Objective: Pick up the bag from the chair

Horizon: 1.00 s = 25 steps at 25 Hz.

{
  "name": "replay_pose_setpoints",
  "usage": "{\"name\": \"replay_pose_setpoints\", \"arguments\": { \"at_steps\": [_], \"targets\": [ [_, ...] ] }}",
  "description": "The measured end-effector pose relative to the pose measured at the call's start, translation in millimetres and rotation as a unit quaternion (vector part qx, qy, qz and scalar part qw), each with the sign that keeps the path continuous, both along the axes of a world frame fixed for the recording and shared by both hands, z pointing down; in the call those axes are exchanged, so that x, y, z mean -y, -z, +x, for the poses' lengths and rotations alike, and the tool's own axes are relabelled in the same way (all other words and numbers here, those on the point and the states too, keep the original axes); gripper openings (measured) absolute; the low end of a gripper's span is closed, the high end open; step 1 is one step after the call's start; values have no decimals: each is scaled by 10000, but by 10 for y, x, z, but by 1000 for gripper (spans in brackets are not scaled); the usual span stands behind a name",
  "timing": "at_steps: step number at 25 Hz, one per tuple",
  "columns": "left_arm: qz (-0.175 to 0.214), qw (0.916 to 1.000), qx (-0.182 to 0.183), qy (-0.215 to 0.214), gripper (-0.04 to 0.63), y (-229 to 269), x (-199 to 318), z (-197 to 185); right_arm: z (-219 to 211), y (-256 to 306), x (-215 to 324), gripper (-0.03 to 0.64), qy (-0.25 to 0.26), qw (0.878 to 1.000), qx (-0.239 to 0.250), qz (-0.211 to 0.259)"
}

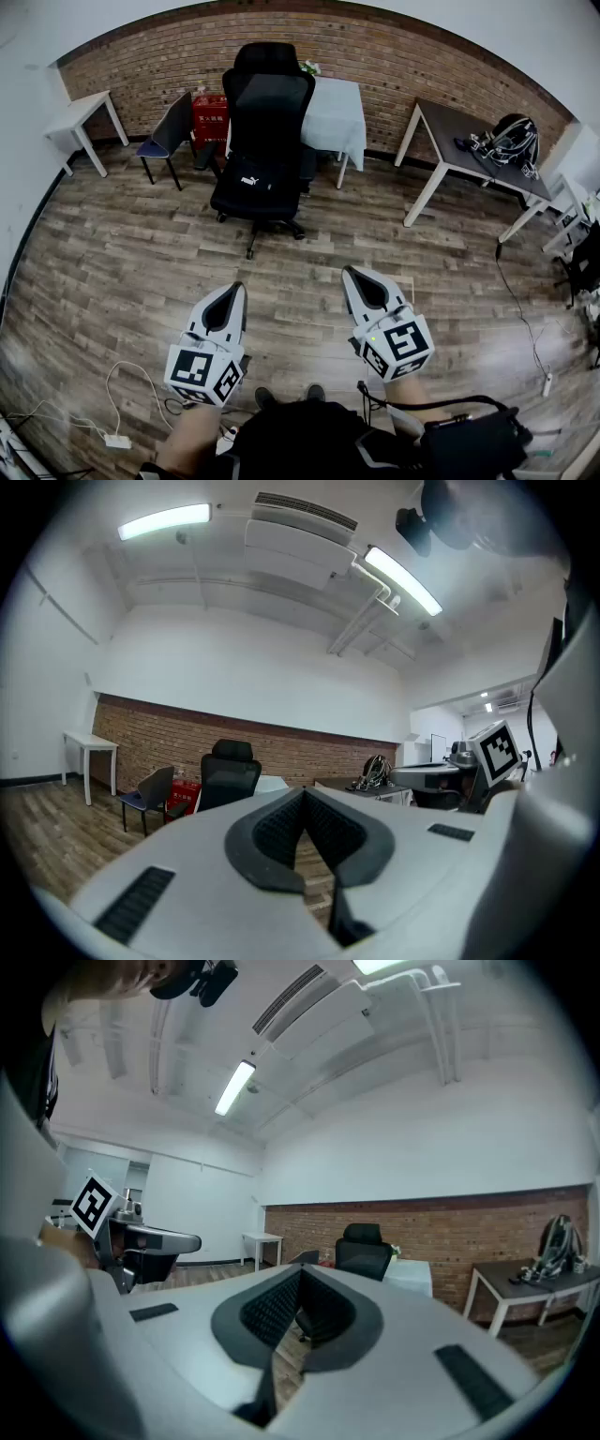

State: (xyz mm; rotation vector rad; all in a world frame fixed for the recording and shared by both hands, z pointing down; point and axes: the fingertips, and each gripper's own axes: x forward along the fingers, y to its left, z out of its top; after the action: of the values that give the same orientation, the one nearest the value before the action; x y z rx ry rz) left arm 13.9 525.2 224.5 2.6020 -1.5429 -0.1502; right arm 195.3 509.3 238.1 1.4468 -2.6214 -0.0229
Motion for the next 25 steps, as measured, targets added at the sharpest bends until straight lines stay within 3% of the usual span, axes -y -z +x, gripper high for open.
{"name": "replay_pose_setpoints", "arguments": {
  "at_steps": [4, 10, 15, 25],
  "targets": [
    [144, 9995, -139, -238, 11, 90, -29, 39, -9, 43, 35, 17, -30, 10000, 16, 29],
    [106, 9998, -104, -122, 11, 126, 29, -79, -79, 105, 101, 17, -86, 9999, 29, 59],
    [92, 9999, -140, -36, 11, 101, -28, -213, -133, 154, 36, 17, -72, 9993, 340, 105],
    [179, 9996, -203, 59, 11, 115, 0, -613, -456, 175, 131, 17, -67, 9994, 281, 164]
  ]
}}
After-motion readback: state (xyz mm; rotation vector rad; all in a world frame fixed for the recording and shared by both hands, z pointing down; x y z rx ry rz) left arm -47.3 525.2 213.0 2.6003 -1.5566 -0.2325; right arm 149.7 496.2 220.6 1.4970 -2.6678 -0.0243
